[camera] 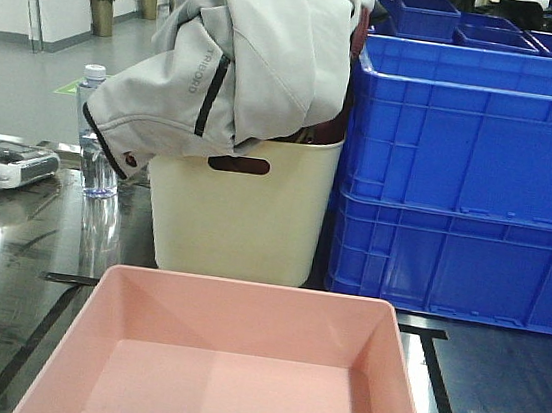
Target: Grab pink bin and stack on right shelf
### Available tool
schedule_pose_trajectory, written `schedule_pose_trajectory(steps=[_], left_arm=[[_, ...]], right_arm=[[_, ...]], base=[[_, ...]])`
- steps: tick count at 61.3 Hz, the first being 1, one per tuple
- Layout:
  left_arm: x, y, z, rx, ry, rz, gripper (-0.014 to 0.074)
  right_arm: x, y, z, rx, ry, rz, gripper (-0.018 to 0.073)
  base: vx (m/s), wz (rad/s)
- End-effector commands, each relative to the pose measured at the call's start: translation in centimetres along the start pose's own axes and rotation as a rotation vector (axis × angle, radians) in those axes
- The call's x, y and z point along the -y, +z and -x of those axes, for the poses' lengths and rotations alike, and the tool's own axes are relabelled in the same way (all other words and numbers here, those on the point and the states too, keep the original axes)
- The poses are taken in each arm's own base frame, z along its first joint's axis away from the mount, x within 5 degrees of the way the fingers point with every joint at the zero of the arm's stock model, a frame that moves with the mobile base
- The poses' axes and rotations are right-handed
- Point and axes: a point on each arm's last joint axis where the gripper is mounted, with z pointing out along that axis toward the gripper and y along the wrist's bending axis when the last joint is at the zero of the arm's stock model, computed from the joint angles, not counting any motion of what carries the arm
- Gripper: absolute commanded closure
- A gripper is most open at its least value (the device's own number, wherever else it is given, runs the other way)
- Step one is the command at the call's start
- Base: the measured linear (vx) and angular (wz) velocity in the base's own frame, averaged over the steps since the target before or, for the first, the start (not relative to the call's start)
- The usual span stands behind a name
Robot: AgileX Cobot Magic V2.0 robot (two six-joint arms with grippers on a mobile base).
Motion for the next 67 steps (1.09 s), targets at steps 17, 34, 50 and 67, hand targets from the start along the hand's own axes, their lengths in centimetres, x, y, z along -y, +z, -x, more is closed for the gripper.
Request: schedule_pose_trajectory(steps=[17, 34, 50, 67], left_arm=[[0.0, -0.1, 0.4, 0.091, -0.010, -0.008, 0.0599], [0.0, -0.1, 0.4, 0.091, -0.010, -0.008, 0.0599], [0.0, -0.1, 0.4, 0.091, -0.010, -0.008, 0.0599], [0.0, -0.1, 0.4, 0.091, -0.010, -0.008, 0.0599]], right_arm=[[0.2, -0.8, 0.9, 0.082, -0.006, -0.021, 0.0571], [1.8, -4.6, -0.1, 0.360, 0.156, -0.248, 0.0571], [1.7, -7.4, -2.1, 0.535, 0.271, -0.484, 0.0571], [1.7, -1.1, -6.7, 0.658, 0.290, -0.562, 0.0569]], base=[[0.00, 0.00], [0.00, 0.00], [0.00, 0.00], [0.00, 0.00]])
